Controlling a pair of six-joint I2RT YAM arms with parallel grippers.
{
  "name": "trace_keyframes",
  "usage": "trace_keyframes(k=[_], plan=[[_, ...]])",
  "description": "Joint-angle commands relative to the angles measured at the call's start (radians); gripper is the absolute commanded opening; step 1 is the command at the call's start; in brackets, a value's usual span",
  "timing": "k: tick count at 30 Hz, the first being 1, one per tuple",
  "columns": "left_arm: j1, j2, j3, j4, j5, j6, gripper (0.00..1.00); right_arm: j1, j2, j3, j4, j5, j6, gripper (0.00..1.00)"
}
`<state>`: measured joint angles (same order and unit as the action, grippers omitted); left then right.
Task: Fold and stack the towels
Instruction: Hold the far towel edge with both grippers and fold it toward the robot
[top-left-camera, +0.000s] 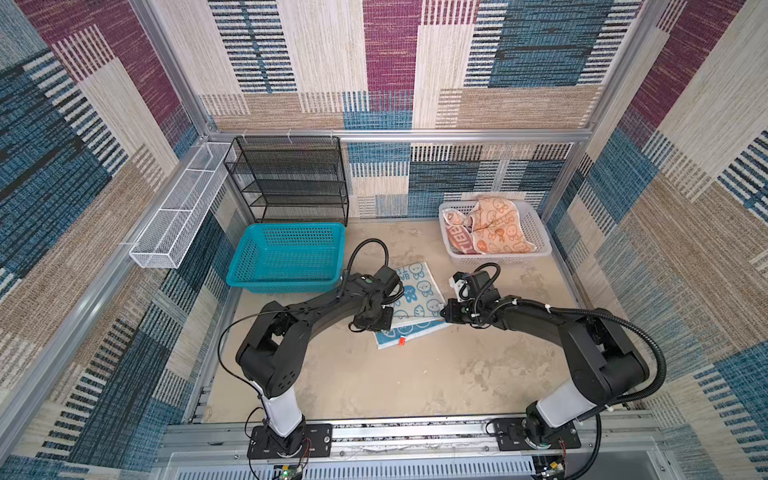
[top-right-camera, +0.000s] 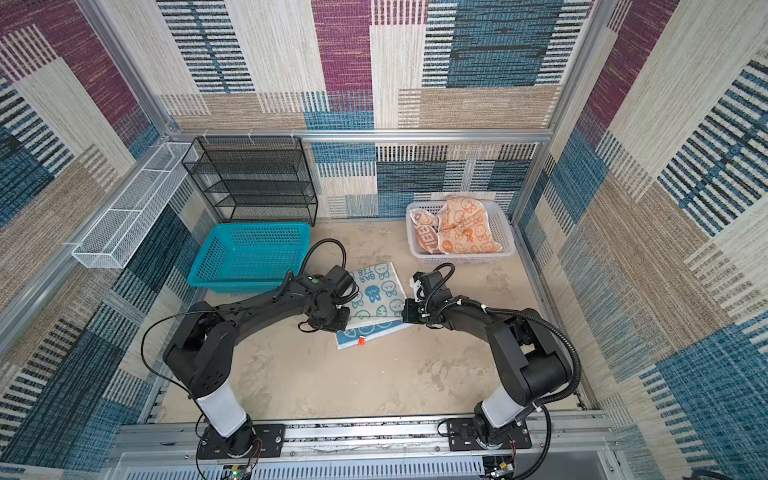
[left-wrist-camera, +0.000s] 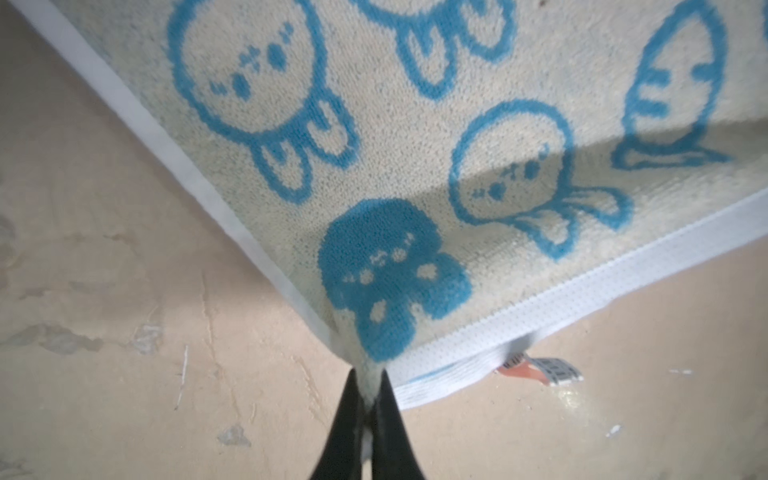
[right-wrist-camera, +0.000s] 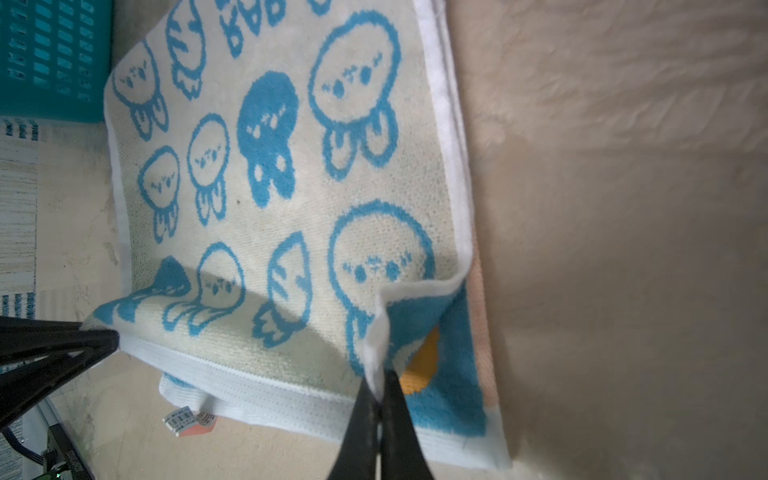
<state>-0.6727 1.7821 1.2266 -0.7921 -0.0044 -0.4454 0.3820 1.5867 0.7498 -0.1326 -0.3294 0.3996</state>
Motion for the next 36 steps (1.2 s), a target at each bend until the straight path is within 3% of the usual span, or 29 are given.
trace_keyframes(k=[1,9,13,15,19,24,36], plan=[[-0.008,0.03,-0.01,-0.094,-0.073,-0.028,0.0,-0.004,-0.004,-0.021,-0.018,0.077,0.005,0.0],[-0.039,0.043,-0.009,-0.094,-0.072,-0.033,0.0,-0.004,-0.022,-0.055,-0.005,0.087,0.018,0.01],[-0.04,0.041,-0.023,-0.096,-0.086,-0.032,0.0,-0.004,-0.027,-0.068,0.005,0.08,0.027,0.08],[-0.042,0.038,-0.03,-0.094,-0.078,-0.036,0.03,-0.003,-0.03,-0.075,0.008,0.081,0.034,0.09],[-0.054,0.03,-0.036,-0.095,-0.066,-0.032,0.1,-0.004,-0.041,-0.079,0.005,0.085,0.033,0.2],[-0.068,-0.014,-0.038,-0.078,-0.006,-0.024,0.25,-0.004,-0.051,-0.084,0.01,0.09,0.033,0.21],[-0.077,-0.038,-0.029,-0.049,0.031,-0.031,0.27,-0.003,-0.076,-0.076,0.009,0.054,0.04,0.27]])
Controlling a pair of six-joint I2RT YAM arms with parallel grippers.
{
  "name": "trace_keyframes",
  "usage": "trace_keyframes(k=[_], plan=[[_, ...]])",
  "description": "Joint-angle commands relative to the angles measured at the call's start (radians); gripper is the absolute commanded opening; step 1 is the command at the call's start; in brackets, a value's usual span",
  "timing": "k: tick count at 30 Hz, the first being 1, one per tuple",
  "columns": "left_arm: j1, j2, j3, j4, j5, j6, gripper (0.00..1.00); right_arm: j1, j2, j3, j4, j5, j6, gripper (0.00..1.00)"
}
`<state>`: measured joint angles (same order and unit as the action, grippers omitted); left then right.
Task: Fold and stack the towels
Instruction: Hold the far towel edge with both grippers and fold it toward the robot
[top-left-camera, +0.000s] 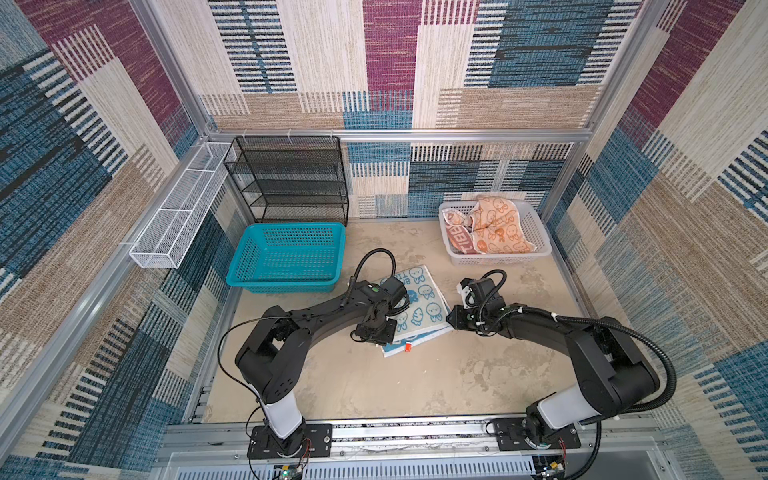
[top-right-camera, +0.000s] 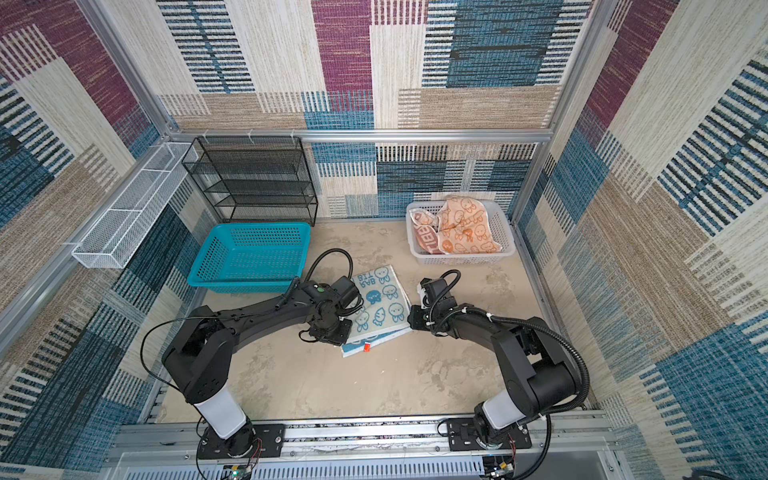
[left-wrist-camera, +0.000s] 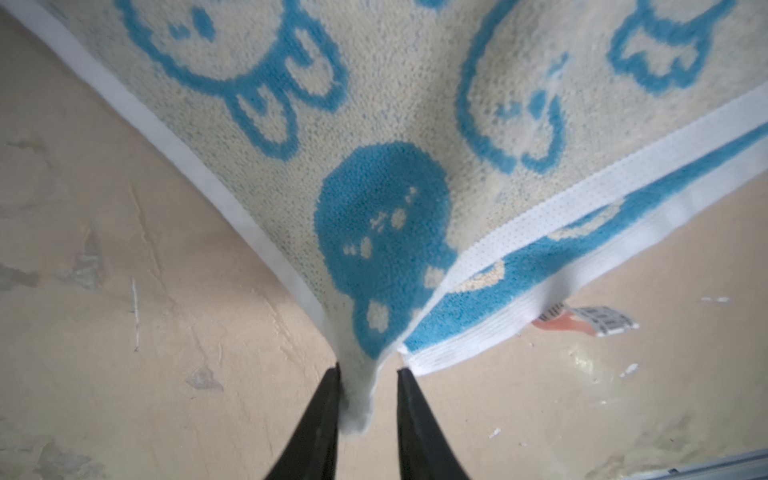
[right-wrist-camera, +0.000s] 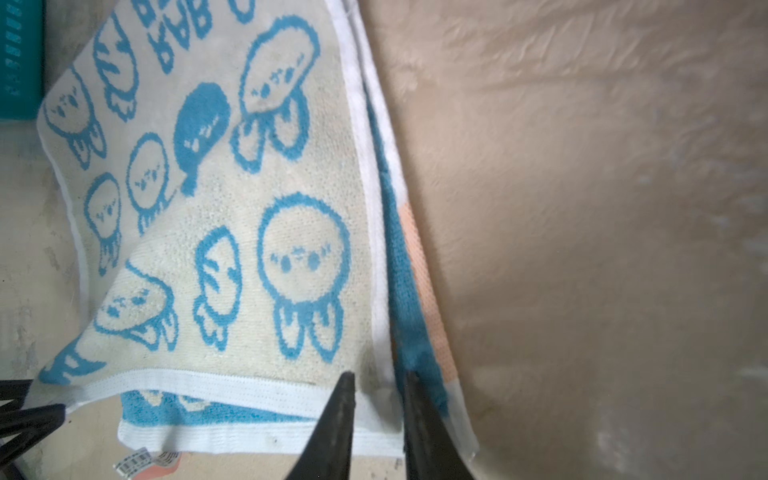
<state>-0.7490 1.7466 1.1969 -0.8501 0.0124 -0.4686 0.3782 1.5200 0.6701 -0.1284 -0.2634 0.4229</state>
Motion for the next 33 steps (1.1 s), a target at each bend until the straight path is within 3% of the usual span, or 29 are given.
trace_keyframes(k=[1,11,23,28,33], plan=[[-0.002,0.0,0.0,0.012,0.014,-0.008,0.27,0.0,-0.011,-0.001,0.009,-0.024,0.016,0.29],[-0.004,0.011,-0.011,0.024,0.012,-0.011,0.26,0.001,0.003,-0.042,0.032,-0.032,0.022,0.34],[-0.004,-0.003,-0.008,0.037,0.01,-0.014,0.23,0.003,-0.051,0.015,-0.033,0.013,0.018,0.02],[-0.004,-0.009,-0.008,0.038,0.019,-0.014,0.19,0.002,-0.076,0.048,-0.071,0.017,0.008,0.0],[-0.006,-0.023,-0.005,0.041,0.039,-0.016,0.22,0.002,-0.102,0.061,-0.099,0.031,-0.006,0.0]])
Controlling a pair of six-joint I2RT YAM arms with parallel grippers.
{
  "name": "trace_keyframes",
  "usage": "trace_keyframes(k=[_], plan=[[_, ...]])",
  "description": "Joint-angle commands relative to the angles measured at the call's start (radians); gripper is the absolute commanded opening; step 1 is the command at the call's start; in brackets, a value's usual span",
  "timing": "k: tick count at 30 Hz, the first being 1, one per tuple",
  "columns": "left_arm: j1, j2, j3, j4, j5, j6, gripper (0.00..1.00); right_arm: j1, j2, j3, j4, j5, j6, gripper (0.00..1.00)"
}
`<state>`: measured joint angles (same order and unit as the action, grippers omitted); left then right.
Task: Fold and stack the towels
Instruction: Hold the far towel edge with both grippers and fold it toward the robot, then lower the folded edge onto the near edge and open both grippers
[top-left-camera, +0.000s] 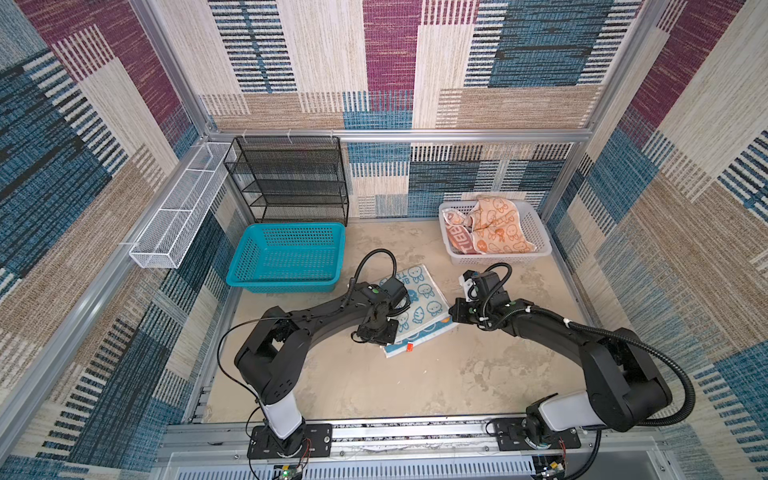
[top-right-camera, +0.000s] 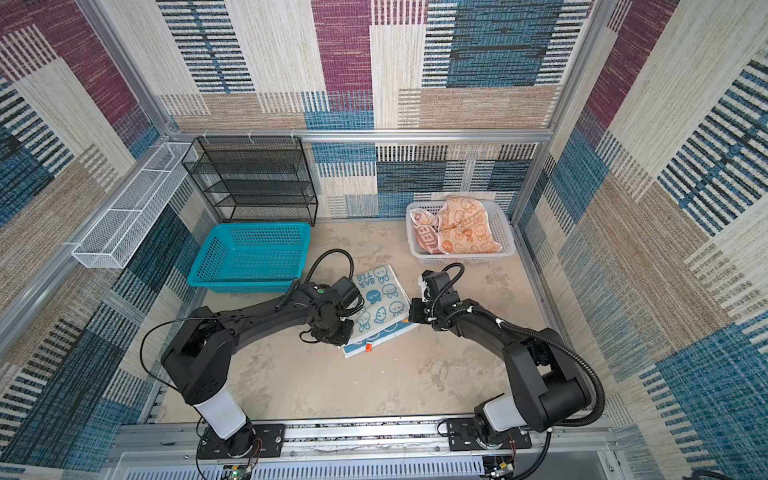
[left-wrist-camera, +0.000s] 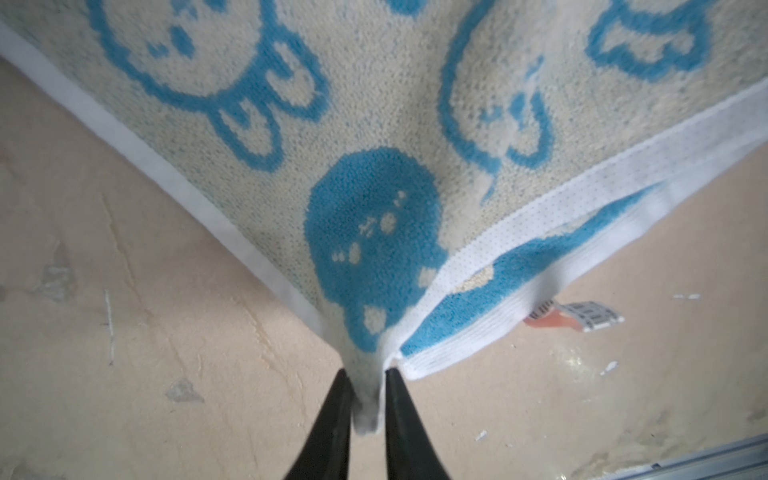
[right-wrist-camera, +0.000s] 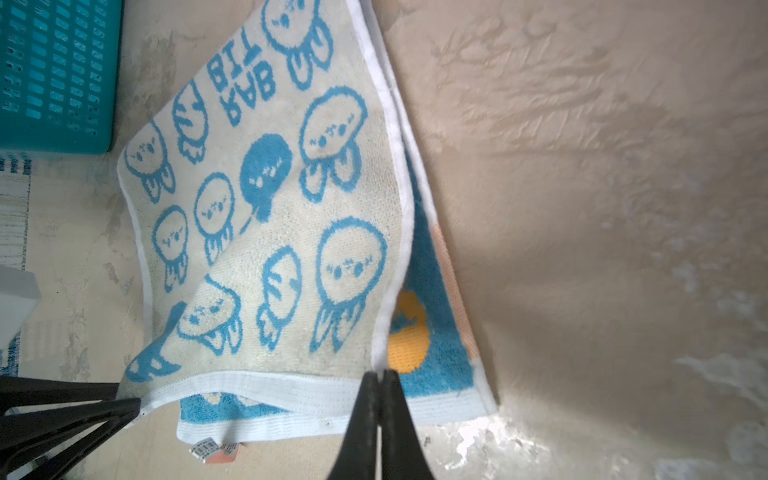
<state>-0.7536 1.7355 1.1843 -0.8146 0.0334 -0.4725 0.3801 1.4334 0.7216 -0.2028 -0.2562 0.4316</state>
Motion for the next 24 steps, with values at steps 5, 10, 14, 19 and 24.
trace_keyframes(k=[5,10,14,19,24], plan=[[-0.006,-0.046,0.003,0.029,0.043,-0.007,0.26,0.0,-0.028,0.006,-0.037,0.043,-0.026,0.0],[-0.006,-0.076,0.004,0.056,0.054,-0.008,0.28,-0.004,-0.008,0.006,-0.034,0.056,-0.039,0.0],[-0.006,-0.076,-0.01,0.09,0.052,-0.008,0.32,-0.01,0.012,-0.002,-0.015,0.053,-0.043,0.0],[0.022,-0.005,0.038,0.105,0.032,-0.009,0.36,-0.016,0.066,-0.016,0.017,0.057,-0.053,0.0],[0.082,0.061,0.094,0.119,0.042,-0.01,0.39,-0.023,0.092,-0.039,0.044,0.049,-0.05,0.0]])
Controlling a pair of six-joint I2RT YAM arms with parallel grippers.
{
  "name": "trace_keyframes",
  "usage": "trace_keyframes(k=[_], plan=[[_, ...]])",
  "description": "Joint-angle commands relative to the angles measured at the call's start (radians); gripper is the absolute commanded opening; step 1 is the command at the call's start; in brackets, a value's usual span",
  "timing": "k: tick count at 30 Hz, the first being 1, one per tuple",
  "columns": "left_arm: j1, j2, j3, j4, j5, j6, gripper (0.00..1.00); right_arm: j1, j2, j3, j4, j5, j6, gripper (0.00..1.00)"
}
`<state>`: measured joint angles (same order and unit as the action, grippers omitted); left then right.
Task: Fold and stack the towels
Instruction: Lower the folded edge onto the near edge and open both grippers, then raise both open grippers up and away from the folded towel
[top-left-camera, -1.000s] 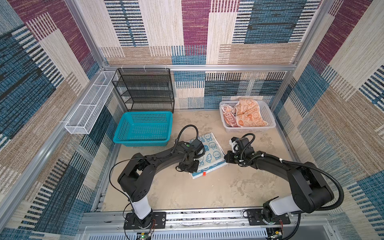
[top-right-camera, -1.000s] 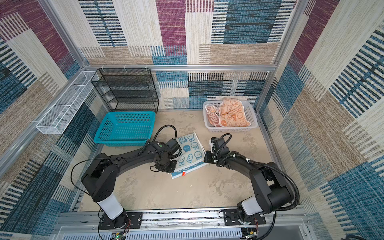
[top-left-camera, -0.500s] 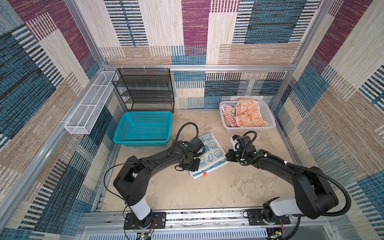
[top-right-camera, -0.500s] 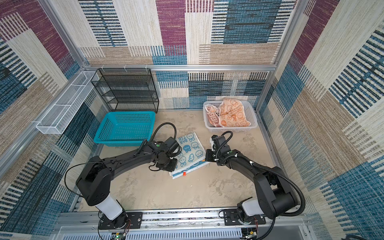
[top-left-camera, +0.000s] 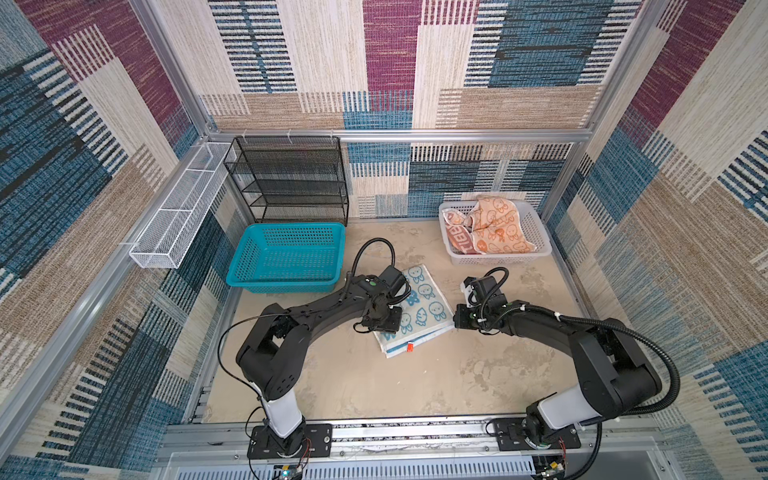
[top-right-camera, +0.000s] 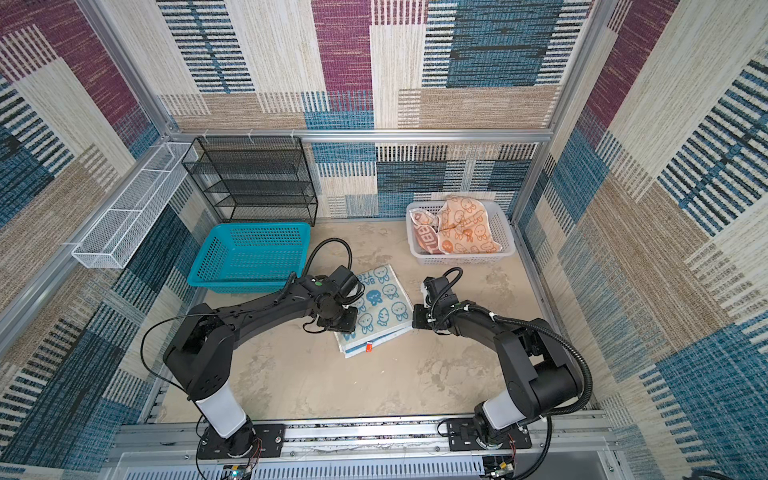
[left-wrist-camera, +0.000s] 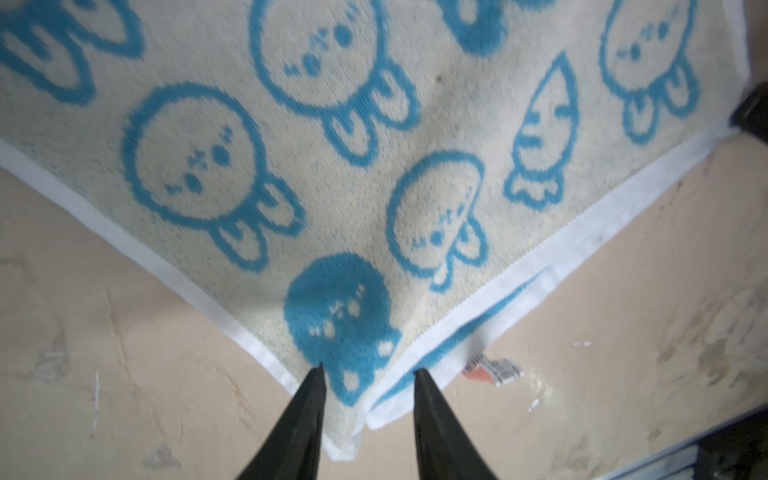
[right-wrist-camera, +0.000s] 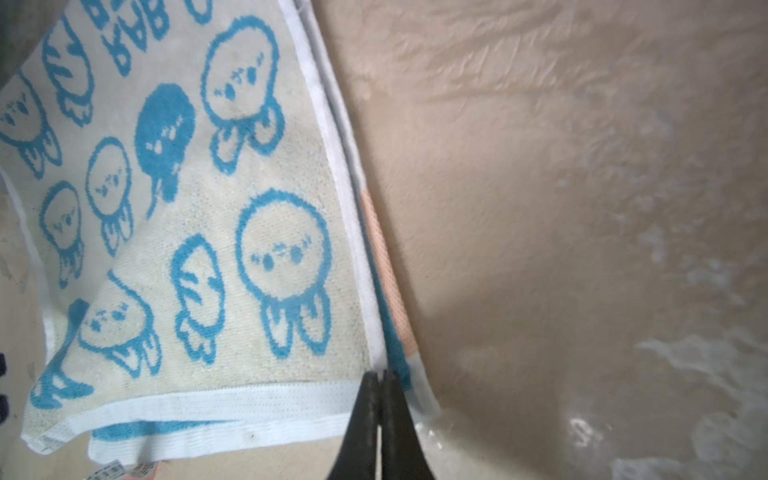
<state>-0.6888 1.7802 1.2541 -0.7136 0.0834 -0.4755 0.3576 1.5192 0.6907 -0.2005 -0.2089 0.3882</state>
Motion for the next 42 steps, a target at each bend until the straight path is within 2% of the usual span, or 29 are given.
trace_keyframes(k=[1,12,19,20,21,23,28,33,42], plan=[[0.025,0.026,0.035,0.016,-0.014,-0.004,0.39,-0.002,0.009,-0.015,0.046,0.002,-0.005,0.0],[0.096,0.218,0.183,0.018,0.007,0.03,0.42,-0.004,-0.064,-0.114,0.104,-0.066,0.068,0.0],[0.121,0.314,0.309,0.004,0.014,0.061,0.44,-0.006,-0.092,-0.073,0.072,-0.06,0.064,0.0],[0.123,0.33,0.33,-0.004,0.022,0.065,0.45,-0.007,-0.085,-0.06,0.072,-0.059,0.062,0.0],[0.126,0.341,0.343,-0.005,0.023,0.07,0.55,-0.009,-0.076,-0.048,0.068,-0.06,0.059,0.0],[0.129,0.36,0.369,-0.009,0.027,0.078,0.58,-0.015,-0.059,-0.019,0.063,-0.056,0.05,0.0],[0.141,0.368,0.421,-0.035,0.024,0.093,0.63,-0.039,-0.029,0.05,0.041,-0.064,0.031,0.0],[0.144,0.322,0.448,-0.066,0.016,0.107,0.67,-0.04,-0.072,0.105,-0.016,-0.063,0.015,0.0],[0.183,0.321,0.466,-0.076,0.023,0.116,0.69,-0.046,-0.127,0.089,-0.046,-0.053,0.004,0.0]])
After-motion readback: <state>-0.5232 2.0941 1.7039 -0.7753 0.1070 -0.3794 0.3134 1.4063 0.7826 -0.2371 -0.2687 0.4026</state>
